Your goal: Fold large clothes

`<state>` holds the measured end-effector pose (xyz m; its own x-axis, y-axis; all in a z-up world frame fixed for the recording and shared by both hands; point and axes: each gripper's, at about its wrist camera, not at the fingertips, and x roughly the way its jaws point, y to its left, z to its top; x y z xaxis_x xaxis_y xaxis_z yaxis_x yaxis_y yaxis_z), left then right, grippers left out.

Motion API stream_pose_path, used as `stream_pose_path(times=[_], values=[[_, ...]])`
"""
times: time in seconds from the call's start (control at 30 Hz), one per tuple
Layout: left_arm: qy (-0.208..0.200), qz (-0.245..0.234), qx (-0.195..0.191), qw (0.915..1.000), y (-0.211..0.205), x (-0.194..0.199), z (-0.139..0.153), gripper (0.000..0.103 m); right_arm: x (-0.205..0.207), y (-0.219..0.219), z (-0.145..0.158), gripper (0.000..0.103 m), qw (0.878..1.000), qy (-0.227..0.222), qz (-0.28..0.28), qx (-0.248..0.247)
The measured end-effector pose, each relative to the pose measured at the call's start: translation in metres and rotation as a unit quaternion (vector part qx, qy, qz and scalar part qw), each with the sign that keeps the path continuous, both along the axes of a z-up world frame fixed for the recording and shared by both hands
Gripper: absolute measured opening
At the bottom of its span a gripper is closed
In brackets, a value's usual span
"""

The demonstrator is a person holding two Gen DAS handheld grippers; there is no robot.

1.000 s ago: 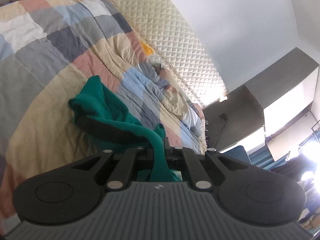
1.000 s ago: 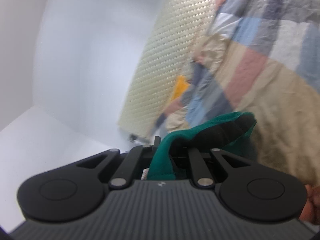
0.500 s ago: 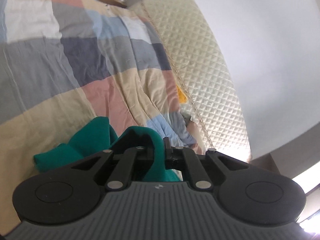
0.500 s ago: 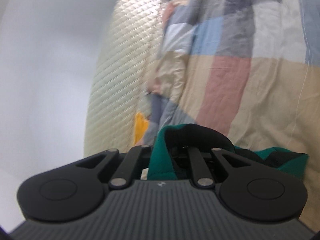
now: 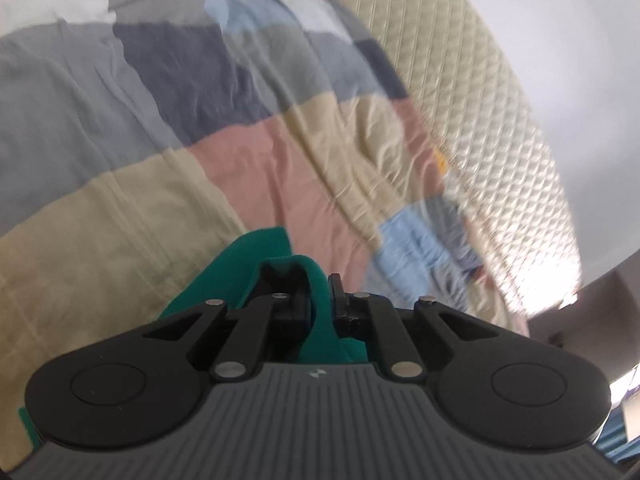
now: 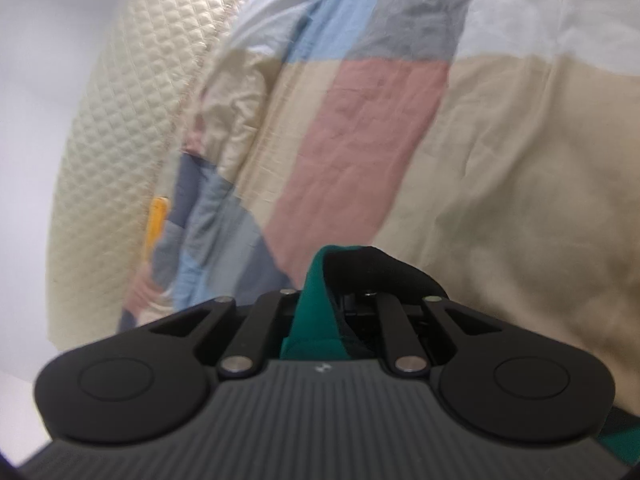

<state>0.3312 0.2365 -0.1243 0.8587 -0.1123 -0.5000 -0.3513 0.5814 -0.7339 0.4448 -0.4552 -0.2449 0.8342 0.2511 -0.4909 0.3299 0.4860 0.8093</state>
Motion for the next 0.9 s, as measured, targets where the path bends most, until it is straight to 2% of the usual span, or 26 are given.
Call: stream_pose_path(times=[0.1,0.2,0.3,0.33,0.37,0.43,0.47,0.53,0.6,0.8,0.9], values=[[0.005,-0.003,-0.009,0.9999,0.001,0.01,-0.012,0.011,0.009,-0.001,-0.014,0.012,1.0,0.01,0.004,0.002],[0.006,-0.002,-0.006,1.0,0.0,0.011,-0.013,0.011,0.012,0.003,-0.014,0.012,1.0,0.014,0.012,-0.009],[0.0,-0.011,0.028,0.9996,-0.007,0.01,-0.004,0.014,0.009,0.002,-0.009,0.014,1.0,0.01,0.015,-0.008],[0.003,-0.017,0.041,0.999,-0.011,0.006,0.002,0.027,0.008,0.001,-0.007,0.017,1.0,0.008,0.017,-0.007],[0.007,-0.021,0.043,0.9988,-0.014,0.005,0.005,0.052,0.006,0.001,-0.005,0.019,1.0,0.005,0.021,-0.008],[-0.013,-0.038,0.043,0.9983,-0.022,-0.007,0.018,0.069,0.003,0.0,0.0,0.032,0.999,-0.003,0.032,-0.008],[-0.026,-0.04,0.063,0.9969,-0.027,-0.014,0.026,0.069,-0.001,0.0,0.004,0.036,0.999,-0.01,0.032,-0.009],[-0.029,-0.04,0.124,0.991,-0.039,-0.026,0.041,0.07,-0.011,0.001,0.013,0.055,0.999,-0.021,0.033,-0.019],[-0.04,-0.042,0.176,0.9827,-0.053,-0.038,0.054,0.07,-0.019,0.006,0.024,0.062,0.998,-0.033,0.045,-0.031],[-0.052,-0.068,0.25,0.9645,-0.09,-0.082,0.078,0.073,-0.056,0.021,0.063,0.065,0.989,-0.08,0.058,-0.11],[-0.049,-0.096,0.278,0.9544,-0.109,-0.105,0.083,0.073,-0.081,0.034,0.079,0.065,0.976,-0.104,0.077,-0.175]])
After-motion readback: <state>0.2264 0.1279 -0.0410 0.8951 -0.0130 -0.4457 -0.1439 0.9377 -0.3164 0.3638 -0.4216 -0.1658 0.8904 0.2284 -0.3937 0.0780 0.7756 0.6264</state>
